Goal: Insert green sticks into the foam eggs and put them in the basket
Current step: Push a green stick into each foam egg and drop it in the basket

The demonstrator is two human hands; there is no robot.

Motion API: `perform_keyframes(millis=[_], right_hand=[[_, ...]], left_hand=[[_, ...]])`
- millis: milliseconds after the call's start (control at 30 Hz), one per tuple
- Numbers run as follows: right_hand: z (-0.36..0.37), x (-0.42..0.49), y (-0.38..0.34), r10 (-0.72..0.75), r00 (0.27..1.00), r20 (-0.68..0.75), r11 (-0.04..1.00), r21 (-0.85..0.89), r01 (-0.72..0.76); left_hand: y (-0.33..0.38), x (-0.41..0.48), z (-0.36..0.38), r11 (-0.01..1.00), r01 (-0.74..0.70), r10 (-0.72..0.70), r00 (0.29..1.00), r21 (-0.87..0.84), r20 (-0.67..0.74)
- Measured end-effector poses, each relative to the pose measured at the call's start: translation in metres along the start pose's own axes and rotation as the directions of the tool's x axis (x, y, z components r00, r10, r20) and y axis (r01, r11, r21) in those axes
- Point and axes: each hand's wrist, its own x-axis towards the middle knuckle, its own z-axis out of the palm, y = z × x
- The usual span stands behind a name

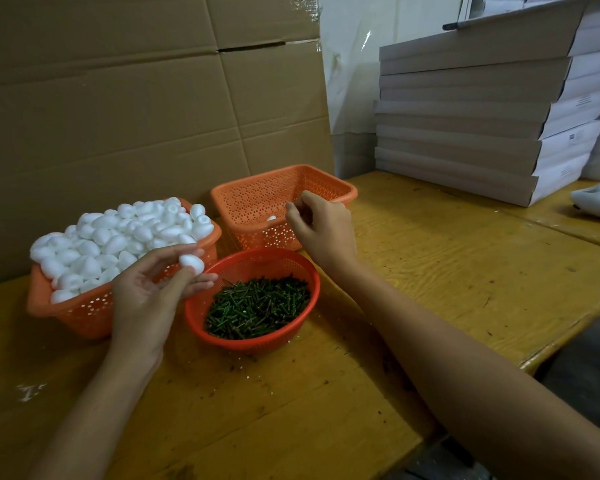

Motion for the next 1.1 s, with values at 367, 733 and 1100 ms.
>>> perform_keyframes(millis=[367,733,1100], right_hand=[[0.0,0.001,0.002,0.019,1.0,0.001,1.0,-0.01,-0.019],[0.0,0.001,0.001,0.028,1.0,-0.011,1.0,-0.014,-0.028],[-0.003,0.001,-0.008,0.015,1.0,0.008,1.0,0.021,-0.015]], left_hand=[[-0.001,-0.001,0.0,0.998,-0.035,0.035,0.999,0.05,0.006],[0.0,-0.001,0.001,0.999,-0.046,0.046,0.999,0.02,0.013],[-0.004,0.0,-0.001,0.998,-0.051,0.049,0.997,0.031,0.057]])
